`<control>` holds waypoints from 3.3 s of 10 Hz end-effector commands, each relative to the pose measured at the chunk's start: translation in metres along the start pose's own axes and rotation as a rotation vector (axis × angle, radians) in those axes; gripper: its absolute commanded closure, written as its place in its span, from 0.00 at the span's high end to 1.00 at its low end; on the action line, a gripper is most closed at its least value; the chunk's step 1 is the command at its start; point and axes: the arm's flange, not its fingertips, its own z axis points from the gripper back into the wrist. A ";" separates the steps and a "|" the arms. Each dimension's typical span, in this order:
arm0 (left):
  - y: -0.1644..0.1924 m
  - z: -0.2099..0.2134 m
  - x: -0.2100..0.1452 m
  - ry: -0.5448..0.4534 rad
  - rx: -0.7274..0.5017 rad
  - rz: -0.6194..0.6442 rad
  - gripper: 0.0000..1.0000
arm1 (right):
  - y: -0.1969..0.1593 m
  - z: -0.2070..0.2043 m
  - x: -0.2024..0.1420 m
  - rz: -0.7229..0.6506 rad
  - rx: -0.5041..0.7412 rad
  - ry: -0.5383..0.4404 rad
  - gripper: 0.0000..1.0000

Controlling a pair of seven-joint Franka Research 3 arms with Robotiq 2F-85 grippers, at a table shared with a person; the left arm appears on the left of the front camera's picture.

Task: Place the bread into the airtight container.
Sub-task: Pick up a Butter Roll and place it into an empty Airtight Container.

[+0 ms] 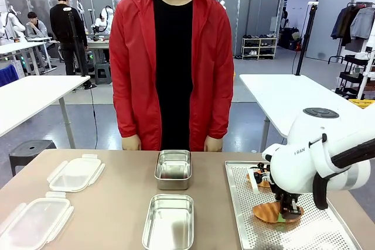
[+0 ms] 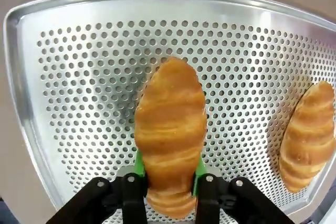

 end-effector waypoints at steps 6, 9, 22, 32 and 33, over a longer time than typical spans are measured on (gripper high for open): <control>0.000 0.002 0.002 0.007 0.005 -0.015 1.00 | -0.001 0.149 0.039 0.014 -0.033 0.075 0.37; 0.000 0.002 0.002 0.007 0.005 -0.015 1.00 | 0.007 0.201 0.101 -0.074 -0.063 0.118 0.37; 0.000 0.002 0.002 0.007 0.005 -0.015 1.00 | 0.085 0.206 0.263 -0.094 -0.048 -0.003 0.37; 0.000 0.002 0.002 0.007 0.005 -0.015 1.00 | 0.085 0.118 0.288 -1.081 0.052 -0.001 0.37; 0.000 0.002 0.002 0.007 0.005 -0.015 1.00 | 0.083 0.102 0.294 -1.170 0.065 0.003 0.37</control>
